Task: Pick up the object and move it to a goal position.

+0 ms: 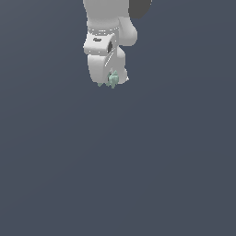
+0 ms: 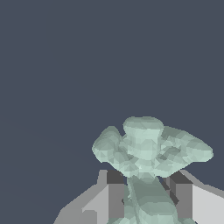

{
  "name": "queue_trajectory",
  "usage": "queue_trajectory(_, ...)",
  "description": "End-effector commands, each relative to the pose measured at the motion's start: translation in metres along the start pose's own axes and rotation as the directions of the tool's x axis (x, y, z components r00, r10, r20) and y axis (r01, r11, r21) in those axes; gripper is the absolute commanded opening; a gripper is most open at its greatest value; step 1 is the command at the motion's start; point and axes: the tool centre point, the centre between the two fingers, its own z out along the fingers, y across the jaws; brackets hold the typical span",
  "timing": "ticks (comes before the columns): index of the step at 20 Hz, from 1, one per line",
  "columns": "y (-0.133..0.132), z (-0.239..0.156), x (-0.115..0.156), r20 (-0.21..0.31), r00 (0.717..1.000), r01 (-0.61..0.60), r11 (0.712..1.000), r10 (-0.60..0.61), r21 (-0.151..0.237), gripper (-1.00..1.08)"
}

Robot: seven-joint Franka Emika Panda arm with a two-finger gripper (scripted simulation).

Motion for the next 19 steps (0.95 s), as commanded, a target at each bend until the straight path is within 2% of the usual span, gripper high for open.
queue_trajectory(1,-0.008,-0.025,0.0,-0.001,1.0,0.0,1.0,0.0,0.001,-1.0)
queue_trajectory(10,-0.023,-0.089,0.0,0.0,1.0,-0.001,1.0,0.001,0.001,-1.0)
queue_trajectory(19,-0.027,-0.11,0.0,0.001,1.0,-0.002,1.0,0.002,0.001,-1.0)
